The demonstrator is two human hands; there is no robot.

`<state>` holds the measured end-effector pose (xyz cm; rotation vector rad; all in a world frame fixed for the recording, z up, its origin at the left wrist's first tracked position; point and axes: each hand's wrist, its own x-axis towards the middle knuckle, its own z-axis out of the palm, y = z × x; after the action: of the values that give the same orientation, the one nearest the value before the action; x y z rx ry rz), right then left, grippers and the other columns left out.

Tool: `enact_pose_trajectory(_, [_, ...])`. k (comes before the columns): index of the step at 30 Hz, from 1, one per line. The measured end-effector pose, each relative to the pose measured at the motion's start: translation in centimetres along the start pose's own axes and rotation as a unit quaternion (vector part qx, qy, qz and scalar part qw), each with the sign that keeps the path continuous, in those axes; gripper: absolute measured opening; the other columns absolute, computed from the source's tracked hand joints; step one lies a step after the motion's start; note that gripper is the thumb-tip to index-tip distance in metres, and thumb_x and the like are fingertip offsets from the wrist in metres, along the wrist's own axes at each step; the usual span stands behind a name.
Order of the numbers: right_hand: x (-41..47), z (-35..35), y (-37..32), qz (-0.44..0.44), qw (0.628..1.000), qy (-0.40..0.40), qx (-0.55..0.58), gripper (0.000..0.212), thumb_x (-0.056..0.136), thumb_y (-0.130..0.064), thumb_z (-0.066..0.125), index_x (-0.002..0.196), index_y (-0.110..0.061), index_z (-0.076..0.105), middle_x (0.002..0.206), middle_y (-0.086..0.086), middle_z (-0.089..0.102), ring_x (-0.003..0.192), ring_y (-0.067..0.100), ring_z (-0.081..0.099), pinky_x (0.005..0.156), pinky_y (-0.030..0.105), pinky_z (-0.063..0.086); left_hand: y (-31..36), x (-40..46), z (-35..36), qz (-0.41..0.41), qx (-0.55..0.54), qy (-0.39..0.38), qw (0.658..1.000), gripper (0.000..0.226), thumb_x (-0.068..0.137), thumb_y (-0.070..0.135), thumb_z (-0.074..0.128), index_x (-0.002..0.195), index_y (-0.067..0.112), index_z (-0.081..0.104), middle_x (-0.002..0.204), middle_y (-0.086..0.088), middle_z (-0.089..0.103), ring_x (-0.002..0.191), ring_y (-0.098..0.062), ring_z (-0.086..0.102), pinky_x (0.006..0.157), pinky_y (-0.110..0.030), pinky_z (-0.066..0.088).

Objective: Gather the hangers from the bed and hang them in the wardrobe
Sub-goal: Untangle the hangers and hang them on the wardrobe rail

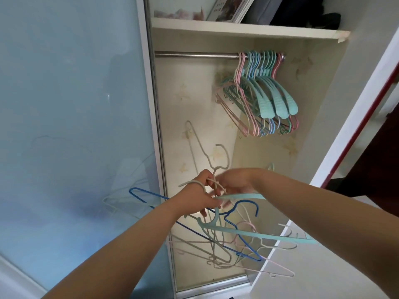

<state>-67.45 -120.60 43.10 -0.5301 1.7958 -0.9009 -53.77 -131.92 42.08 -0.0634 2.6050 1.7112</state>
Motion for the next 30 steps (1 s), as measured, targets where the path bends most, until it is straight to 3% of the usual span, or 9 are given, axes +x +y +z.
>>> enact_pose_trajectory(3, [-1.0,0.2,2.5,0.011,0.989,-0.149,-0.023,0.020,0.089,0.004,0.047,0.101,-0.007,0.059,0.088,0.003,0.072,0.081,0.013,0.068,0.089,0.036,0.050,-0.2,0.0,0.8,0.006,0.014,-0.040,0.999,0.042,0.078,0.007,0.073,0.098,0.013,0.036,0.093,0.001,0.060,0.069,-0.022,0.062,0.052,-0.038,0.054])
enact_pose_trajectory(6, [-1.0,0.2,3.6,0.006,0.986,-0.162,-0.050,0.027,0.085,0.001,0.062,0.112,-0.001,0.060,0.107,0.007,0.069,0.093,0.011,0.067,0.078,0.021,0.054,-0.2,-0.2,1.5,0.010,0.005,-0.065,0.998,0.042,0.080,0.002,0.071,0.102,0.010,0.036,0.087,0.005,0.061,0.061,-0.025,0.059,0.053,-0.039,0.053])
enact_pose_trajectory(9, [-0.9,0.5,4.3,-0.008,0.987,-0.137,-0.087,0.025,0.089,0.000,0.062,0.113,-0.003,0.061,0.103,0.000,0.070,0.092,0.007,0.068,0.077,0.019,0.053,0.0,-0.3,1.4,0.004,0.008,-0.075,0.997,0.043,0.080,0.001,0.070,0.107,0.008,0.037,0.084,0.004,0.060,0.060,-0.023,0.060,0.051,-0.033,0.053])
enact_pose_trajectory(12, [-1.1,0.2,4.8,0.000,0.986,-0.159,-0.053,0.013,0.090,-0.003,0.060,0.096,-0.012,0.067,0.090,-0.001,0.071,0.083,0.009,0.067,0.081,0.031,0.051,-0.1,-0.2,1.4,0.008,0.026,-0.074,0.997,0.045,0.078,0.003,0.071,0.107,0.013,0.038,0.091,0.001,0.062,0.062,-0.022,0.062,0.053,-0.037,0.055])
enact_pose_trajectory(15, [-1.3,-0.1,5.1,0.026,0.987,-0.150,-0.059,0.028,0.094,-0.002,0.053,0.081,-0.017,0.072,0.083,-0.003,0.072,0.079,0.008,0.068,0.085,0.032,0.051,-0.4,0.3,1.6,0.006,0.037,-0.069,0.997,0.044,0.076,0.007,0.071,0.101,0.023,0.038,0.102,-0.010,0.065,0.064,-0.024,0.061,0.057,-0.043,0.058])
enact_pose_trajectory(19, [-2.4,-0.1,4.7,-0.005,0.991,-0.050,-0.125,0.017,0.089,-0.004,0.060,0.080,-0.015,0.068,0.074,-0.008,0.070,0.071,0.004,0.066,0.082,0.025,0.053,-0.6,1.0,1.6,-0.011,0.061,-0.059,0.996,0.047,0.073,0.016,0.076,0.097,0.029,0.038,0.106,-0.018,0.062,0.062,-0.027,0.060,0.057,-0.051,0.058])
enact_pose_trajectory(22, [-1.8,-1.1,5.5,-0.092,0.977,0.142,-0.133,0.016,0.090,-0.002,0.052,0.093,-0.013,0.063,0.073,-0.005,0.064,0.068,0.006,0.061,0.089,0.034,0.051,-0.2,1.3,1.4,-0.032,0.069,-0.054,0.996,0.046,0.076,0.018,0.077,0.096,0.030,0.037,0.126,-0.010,0.053,0.069,-0.029,0.063,0.059,-0.044,0.060])
enact_pose_trajectory(26, [-0.9,-3.0,3.8,-0.143,0.919,0.363,-0.054,0.030,0.100,-0.012,0.034,0.082,-0.018,0.057,0.062,0.000,0.041,0.052,0.012,0.041,0.058,0.032,0.053,-0.4,2.1,1.1,-0.076,0.053,-0.062,0.994,0.046,0.083,0.012,0.072,0.111,0.014,0.035,0.119,0.002,0.053,0.076,-0.019,0.069,0.058,-0.037,0.060])
enact_pose_trajectory(30, [-0.7,-5.6,-2.2,-0.170,0.877,0.437,-0.108,0.030,0.100,-0.013,0.031,0.089,-0.020,0.058,0.066,-0.007,0.045,0.049,0.011,0.040,0.042,0.020,0.033,-0.3,3.1,0.8,-0.102,0.064,-0.053,0.991,0.041,0.083,0.008,0.070,0.098,0.015,0.032,0.100,-0.001,0.068,0.074,-0.013,0.069,0.056,-0.034,0.058])
